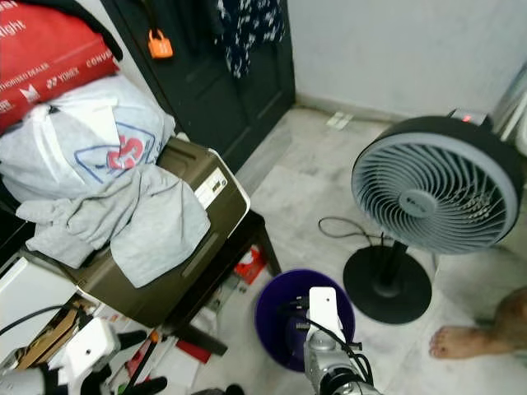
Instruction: Clean up the room
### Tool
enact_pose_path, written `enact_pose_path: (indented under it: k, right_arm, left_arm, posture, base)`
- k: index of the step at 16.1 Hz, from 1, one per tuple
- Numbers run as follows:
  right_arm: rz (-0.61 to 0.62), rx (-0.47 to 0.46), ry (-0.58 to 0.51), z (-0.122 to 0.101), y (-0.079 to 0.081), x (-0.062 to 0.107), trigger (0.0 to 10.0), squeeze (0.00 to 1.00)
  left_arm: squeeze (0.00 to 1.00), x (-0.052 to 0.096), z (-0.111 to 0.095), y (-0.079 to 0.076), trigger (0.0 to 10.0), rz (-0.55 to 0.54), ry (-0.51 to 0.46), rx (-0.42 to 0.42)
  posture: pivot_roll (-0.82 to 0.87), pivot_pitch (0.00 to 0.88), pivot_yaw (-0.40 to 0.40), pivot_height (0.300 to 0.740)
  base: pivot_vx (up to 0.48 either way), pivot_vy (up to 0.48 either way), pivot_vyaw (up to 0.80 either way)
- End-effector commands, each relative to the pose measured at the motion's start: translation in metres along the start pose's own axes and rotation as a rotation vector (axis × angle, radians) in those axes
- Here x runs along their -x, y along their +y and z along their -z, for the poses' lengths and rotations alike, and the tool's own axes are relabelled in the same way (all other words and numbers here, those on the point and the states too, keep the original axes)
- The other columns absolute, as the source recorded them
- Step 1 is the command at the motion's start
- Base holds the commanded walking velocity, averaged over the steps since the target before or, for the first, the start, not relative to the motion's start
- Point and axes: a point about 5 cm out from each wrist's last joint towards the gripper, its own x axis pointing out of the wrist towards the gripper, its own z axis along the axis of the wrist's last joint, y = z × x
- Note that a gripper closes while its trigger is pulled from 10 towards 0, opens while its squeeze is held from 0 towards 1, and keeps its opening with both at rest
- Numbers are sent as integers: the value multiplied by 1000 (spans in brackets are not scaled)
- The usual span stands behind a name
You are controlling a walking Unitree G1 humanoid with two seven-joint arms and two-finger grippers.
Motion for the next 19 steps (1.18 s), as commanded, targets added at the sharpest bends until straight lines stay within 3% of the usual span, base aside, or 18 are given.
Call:
enact_pose_path:
  k: [1,5,6,11,17,19]
  right_arm:
    - [6,10,-19,-1,3,2,10000,0]
    - [159,4,34,13,-25,-4,10000,0]
    - [162,25,0,8,-25,-4,10000,0]
    - [139,49,-210,-32,-18,-2,10000,0]
    - [-11,18,-268,-43,12,7,10000,0]
    - [-11,16,-268,-42,12,6,10000,0]
  left_arm:
    - [0,8,1,1,10000,-3,26,-2]
    - [0,13,1,0,10000,-2,38,9]
    - [0,14,2,1,10000,-6,42,10]
    - [0,14,3,2,10000,-41,40,12]
    - [0,13,4,1,10000,-46,40,15]
    - [0,13,4,1,10000,-46,38,16]
  posture:
    - [80,214,224,740]
    - [82,231,244,740]
    - [82,233,245,740]
    - [83,234,240,740]
    - [84,232,237,740]
    - [85,237,235,740]
  base:
    - [0,0,0]
    - [0,0,0]
    - [0,0,0]
    - [0,0,0]
    - [0,0,0]
    - [0,0,0]
